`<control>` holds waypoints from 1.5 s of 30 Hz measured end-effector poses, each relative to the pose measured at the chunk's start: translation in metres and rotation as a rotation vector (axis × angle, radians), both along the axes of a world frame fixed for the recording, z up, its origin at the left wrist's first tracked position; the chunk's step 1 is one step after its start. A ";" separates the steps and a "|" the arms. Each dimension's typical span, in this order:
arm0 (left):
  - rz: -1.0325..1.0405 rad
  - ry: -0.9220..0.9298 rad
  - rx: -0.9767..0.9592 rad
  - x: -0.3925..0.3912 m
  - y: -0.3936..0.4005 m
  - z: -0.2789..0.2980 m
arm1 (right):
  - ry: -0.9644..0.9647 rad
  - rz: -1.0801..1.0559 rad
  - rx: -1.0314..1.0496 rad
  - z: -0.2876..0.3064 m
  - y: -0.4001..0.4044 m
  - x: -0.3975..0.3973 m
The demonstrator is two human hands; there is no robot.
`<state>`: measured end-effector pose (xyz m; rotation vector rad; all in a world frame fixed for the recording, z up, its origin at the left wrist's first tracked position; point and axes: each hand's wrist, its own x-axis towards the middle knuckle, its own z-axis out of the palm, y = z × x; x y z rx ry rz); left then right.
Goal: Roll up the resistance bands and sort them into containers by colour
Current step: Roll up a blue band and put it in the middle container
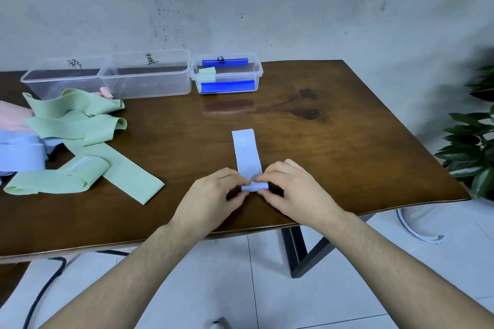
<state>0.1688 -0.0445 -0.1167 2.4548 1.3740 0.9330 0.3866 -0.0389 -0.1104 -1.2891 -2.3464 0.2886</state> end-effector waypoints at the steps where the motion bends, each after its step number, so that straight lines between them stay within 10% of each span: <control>1: -0.007 0.001 0.012 0.000 -0.005 -0.001 | 0.011 0.006 0.014 -0.001 -0.005 0.002; 45: 0.014 0.053 -0.038 0.000 -0.011 -0.004 | 0.047 -0.048 0.003 -0.002 -0.004 -0.001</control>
